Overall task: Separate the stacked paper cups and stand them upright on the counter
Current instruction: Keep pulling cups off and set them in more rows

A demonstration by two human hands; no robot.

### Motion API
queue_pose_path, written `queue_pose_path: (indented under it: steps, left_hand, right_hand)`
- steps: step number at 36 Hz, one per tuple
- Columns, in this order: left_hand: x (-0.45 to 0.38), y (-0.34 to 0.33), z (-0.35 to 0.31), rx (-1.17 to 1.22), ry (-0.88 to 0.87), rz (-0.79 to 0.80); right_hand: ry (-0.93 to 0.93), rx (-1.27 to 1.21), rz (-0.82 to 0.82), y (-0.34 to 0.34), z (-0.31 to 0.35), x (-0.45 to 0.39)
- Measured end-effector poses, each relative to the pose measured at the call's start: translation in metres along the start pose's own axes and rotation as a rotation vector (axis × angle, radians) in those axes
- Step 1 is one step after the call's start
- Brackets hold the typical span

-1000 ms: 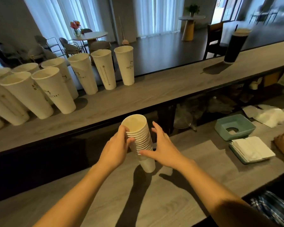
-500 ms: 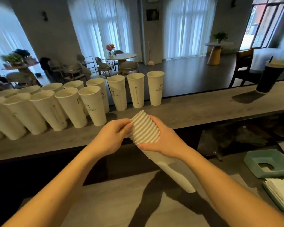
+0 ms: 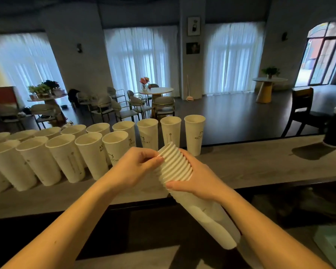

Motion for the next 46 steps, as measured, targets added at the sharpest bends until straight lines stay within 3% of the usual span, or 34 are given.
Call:
queue_pose_path:
  steps: [8,12,15,17,24,28,37,42,46]
  left_hand:
    - [-0.022,-0.001,0.003,-0.003,-0.007,-0.049]
    - [-0.032,0.024,0.004,0.034,0.003,-0.262]
    - [-0.037,0.051,-0.010,-0.210,-0.182,-0.476]
    - [-0.045,0.057,-0.012,-0.366,-0.260,-0.523]
    - [-0.084,0.032,0.029,-0.743,-0.264,-0.263]
    - [-0.093,0.028,0.049,-0.883,-0.251,-0.237]
    - [-0.096,0.036,0.059,-0.787,-0.225,-0.276]
    - [-0.098,0.040,0.057,-0.717,-0.128,-0.311]
    - [-0.080,0.026,0.021,-0.563,-0.357,-0.433]
  right_hand:
    - [0.034,0.006,0.058,0.005,-0.025,-0.016]
    - [0.001,0.018,0.049,0.008,-0.044,-0.016]
    - [-0.084,0.027,0.021,0.015,-0.058,-0.016]
    - [-0.147,0.028,-0.008,0.018,-0.067,-0.018]
    - [-0.245,0.051,-0.064,0.021,-0.078,-0.024]
    - [-0.241,0.042,-0.074,0.021,-0.076,-0.024]
    - [-0.219,0.034,-0.090,0.023,-0.062,-0.024]
    - [-0.202,0.040,-0.096,0.023,-0.057,-0.021]
    - [-0.176,0.048,-0.116,0.027,-0.052,-0.016]
Point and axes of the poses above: each hand's wrist, its own x-axis away from the middle knuckle, its own y-axis out of the back of the hand, z = x × y, the point moved 5 cm from there along -x, towards the middle knuckle, and after that the axes turned 13 degrees about x, right-handed, at the moved point
